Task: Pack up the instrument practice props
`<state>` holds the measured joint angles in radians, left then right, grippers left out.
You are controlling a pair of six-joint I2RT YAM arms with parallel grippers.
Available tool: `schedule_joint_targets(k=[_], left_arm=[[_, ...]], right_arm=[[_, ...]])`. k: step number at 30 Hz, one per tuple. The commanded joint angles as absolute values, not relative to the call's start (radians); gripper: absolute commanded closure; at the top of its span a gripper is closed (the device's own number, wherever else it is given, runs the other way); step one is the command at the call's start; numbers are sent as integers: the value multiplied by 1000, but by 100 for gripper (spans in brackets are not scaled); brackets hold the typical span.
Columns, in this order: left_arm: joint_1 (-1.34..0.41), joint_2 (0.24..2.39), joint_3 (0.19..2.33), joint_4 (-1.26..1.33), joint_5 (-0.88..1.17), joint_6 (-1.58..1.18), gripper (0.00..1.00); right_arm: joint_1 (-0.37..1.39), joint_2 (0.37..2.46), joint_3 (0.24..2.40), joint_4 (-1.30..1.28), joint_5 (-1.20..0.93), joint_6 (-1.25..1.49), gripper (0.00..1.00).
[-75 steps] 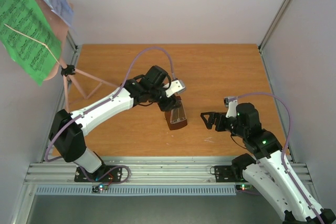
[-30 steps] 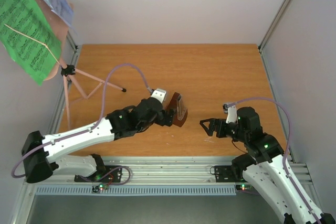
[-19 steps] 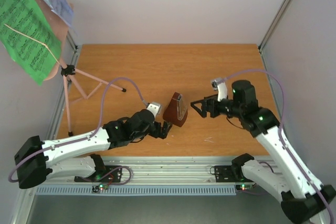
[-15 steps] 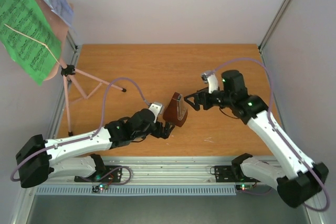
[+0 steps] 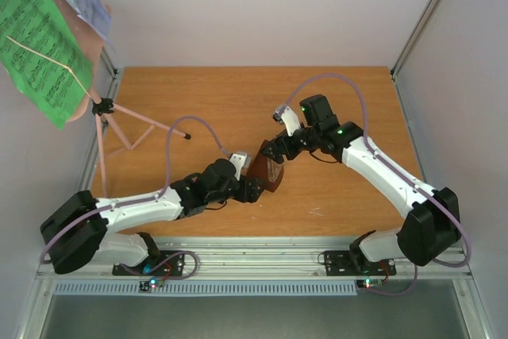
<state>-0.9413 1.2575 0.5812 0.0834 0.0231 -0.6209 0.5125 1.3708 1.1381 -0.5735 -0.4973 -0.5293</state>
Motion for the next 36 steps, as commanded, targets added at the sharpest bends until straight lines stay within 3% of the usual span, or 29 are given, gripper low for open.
schedule_joint_targets(k=[1, 9, 26, 36], left_arm=[[-939, 1332, 587, 246, 80, -618, 21], [-940, 1411, 620, 176, 2, -606, 27], [-1009, 1574, 504, 595, -214, -590, 28], [-1009, 1672, 473, 758, -182, -607, 24]], right_arm=[[534, 1411, 1173, -554, -512, -577, 15], [549, 1458, 1168, -551, -427, -572, 31], [581, 1396, 1103, -543, -289, -459, 39], [581, 1386, 1099, -540, -292, -436, 40]])
